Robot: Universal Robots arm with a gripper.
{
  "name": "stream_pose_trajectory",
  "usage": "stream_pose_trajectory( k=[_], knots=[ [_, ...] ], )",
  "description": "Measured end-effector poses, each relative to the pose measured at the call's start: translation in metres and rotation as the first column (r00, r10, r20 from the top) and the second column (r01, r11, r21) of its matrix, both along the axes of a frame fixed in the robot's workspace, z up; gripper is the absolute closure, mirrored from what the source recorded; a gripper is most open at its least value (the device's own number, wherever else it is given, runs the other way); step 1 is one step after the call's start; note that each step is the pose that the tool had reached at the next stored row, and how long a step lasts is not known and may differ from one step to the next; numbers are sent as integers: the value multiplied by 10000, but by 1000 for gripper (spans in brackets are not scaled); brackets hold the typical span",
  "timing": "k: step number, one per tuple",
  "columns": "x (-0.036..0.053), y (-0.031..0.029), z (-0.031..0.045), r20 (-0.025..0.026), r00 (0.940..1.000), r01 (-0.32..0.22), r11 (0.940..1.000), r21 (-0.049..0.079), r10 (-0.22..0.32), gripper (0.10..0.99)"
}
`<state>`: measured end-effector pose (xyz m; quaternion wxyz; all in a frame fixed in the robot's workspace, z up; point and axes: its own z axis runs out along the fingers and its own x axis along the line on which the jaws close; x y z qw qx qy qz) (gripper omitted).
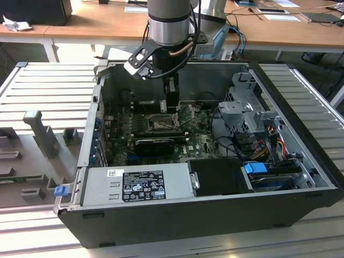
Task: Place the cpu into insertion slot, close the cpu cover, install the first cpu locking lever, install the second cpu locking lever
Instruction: 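Place the cpu into insertion slot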
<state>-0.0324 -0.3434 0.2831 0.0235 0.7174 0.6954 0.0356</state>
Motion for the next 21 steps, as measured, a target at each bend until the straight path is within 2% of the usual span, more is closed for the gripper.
stream_pose_trajectory(
  k=[9, 12, 14, 16, 17, 21],
  knots=[
    [-13, 0, -119, -18, 10000, -9, 10000, -2, 9, 553],
    [-18, 0, -182, -37, 9999, -112, 9999, 0, 112, 553],
    [-19, 0, -215, -70, 9999, -132, 9999, 4, 132, 553],
    [-18, 0, -228, -82, 9998, -169, 9998, 42, 170, 553],
    [-18, 1, -242, -113, 9998, -190, 9998, 56, 191, 553],
    [-17, 6, -263, -122, 9997, -199, 9998, 55, 199, 553]
  ],
)
